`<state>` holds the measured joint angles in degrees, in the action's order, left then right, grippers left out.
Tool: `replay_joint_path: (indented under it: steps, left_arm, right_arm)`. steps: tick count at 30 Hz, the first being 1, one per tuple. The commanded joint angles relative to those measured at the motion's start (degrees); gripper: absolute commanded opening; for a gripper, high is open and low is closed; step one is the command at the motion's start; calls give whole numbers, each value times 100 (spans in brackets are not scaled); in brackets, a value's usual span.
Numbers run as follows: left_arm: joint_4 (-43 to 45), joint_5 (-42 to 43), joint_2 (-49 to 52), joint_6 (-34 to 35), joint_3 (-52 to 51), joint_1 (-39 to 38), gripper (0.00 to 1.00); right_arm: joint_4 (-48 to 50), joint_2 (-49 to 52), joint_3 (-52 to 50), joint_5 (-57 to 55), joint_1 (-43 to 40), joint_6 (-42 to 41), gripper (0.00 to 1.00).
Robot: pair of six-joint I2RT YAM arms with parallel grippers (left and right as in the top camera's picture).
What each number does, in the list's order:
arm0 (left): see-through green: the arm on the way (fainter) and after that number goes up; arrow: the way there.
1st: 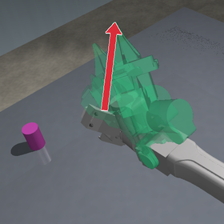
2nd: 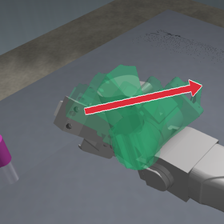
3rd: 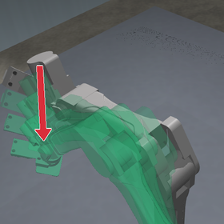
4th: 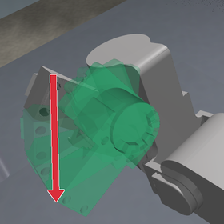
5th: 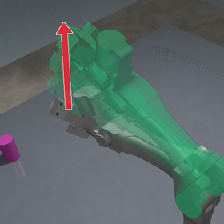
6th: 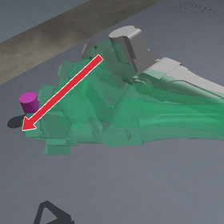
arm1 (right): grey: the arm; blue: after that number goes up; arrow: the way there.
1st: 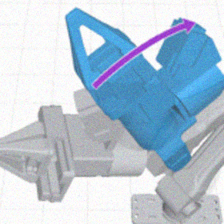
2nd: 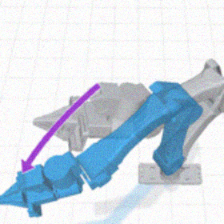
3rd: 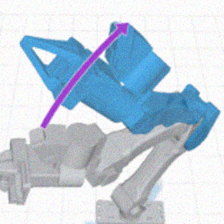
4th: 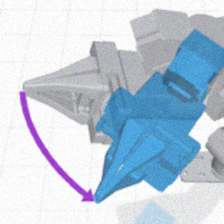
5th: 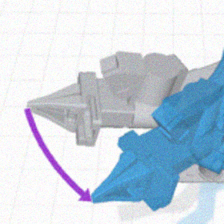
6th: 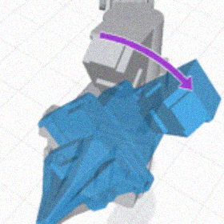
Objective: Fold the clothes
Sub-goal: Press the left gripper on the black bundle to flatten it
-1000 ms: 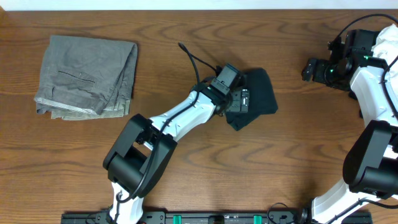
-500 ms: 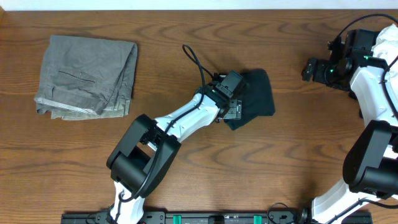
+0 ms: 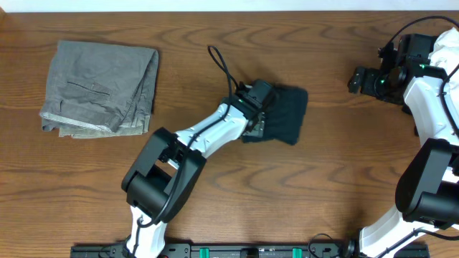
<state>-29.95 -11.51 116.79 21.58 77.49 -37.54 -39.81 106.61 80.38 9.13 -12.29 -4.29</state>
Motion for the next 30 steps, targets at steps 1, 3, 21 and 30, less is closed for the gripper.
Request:
replay_joint_path:
  steps: [1,3,21,30]
  left_arm:
    - [7,-1174,105,-669,24,321,86]
    - [179,-1530,105,-833,24,514,87]
    - [-697,1899,-833,568,935,1397,92]
    - [-1071,2203,-323,905,555,1082,93]
  right_arm:
    - [-7,42,13,-33,-7,9,99]
    - [-4,42,13,-33,-7,9,99]
    - [-7,42,13,-33,-7,9,99]
    - [-7,42,13,-33,-7,9,99]
